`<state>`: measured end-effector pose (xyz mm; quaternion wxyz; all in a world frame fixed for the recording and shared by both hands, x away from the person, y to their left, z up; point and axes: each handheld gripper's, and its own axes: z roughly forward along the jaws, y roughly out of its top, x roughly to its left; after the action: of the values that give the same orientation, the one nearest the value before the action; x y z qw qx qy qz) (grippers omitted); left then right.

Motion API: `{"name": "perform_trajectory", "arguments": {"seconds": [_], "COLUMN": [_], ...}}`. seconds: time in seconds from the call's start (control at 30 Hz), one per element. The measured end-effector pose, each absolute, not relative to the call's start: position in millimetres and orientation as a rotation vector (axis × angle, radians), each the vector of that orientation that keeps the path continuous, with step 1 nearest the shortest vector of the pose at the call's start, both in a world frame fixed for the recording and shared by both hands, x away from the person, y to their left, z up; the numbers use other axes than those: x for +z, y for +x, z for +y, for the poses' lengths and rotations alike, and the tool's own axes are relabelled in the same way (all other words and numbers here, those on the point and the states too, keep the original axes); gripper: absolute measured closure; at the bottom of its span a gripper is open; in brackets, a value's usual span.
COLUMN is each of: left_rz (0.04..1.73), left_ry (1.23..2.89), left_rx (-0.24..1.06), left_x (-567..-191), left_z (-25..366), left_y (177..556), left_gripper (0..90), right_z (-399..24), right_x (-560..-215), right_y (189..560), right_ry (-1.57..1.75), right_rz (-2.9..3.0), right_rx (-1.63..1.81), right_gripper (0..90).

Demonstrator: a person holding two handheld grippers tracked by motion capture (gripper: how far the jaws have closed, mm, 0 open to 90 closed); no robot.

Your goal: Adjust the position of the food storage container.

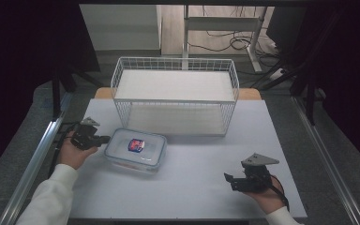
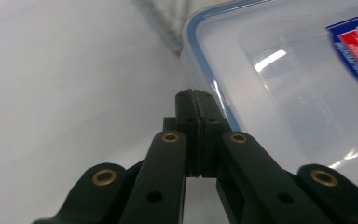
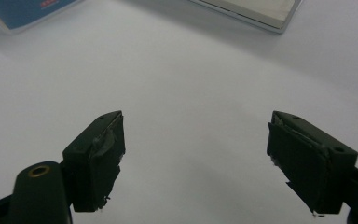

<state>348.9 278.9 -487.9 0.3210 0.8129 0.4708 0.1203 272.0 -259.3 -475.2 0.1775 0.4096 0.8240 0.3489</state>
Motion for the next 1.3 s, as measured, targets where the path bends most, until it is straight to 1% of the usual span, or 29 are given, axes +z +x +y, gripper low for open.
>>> {"name": "perform_trajectory", "arguments": {"seconds": [0.1,0.27,0.37,0.43,0.53,0.77,0.83,1.13,1.3], "left_rz": [1.19,1.16,1.135,1.126,1.122,1.111,1.094,1.077,1.063], "left_ry": [2.153,2.149,2.11,2.119,2.129,2.099,2.084,2.041,2.06], "left_rx": [0.296,0.272,0.212,0.223,0.242,0.195,0.159,0.078,0.064], "left_x": [-487.8,-488.2,-486.6,-486.0,-485.3,-487.3,-489.2,-496.5,-499.0], "left_z": [267.2,253.9,246.0,238.6,231.4,220.9,213.5,195.8,184.3], "left_y": [344.8,337.0,332.0,329.1,326.2,322.4,319.4,313.6,311.5], "left_gripper": [90.0,90.0,90.0,90.0,90.0,90.0,90.0,90.0,90.0], "right_z": [-258.9,-259.7,-259.0,-258.6,-257.1,-256.2,-256.4,-254.8,-253.8], "right_x": [-475.2,-475.7,-475.9,-475.0,-474.5,-475.3,-474.5,-474.9,-475.1], "right_y": [271.8,272.5,272.4,272.2,271.7,271.7,271.7,271.8,271.7], "right_ry": [1.157,1.165,1.167,1.173,1.17,1.17,1.175,1.177,1.173], "right_rz": [2.333,2.331,2.336,2.341,2.343,2.348,2.349,2.357,2.358], "right_rx": [0.989,0.987,0.992,1.015,1.023,1.014,1.033,1.036,1.034], "right_gripper": [19.2,19.2,19.2,19.2,19.2,19.2,19.2,19.2,19.2]}}
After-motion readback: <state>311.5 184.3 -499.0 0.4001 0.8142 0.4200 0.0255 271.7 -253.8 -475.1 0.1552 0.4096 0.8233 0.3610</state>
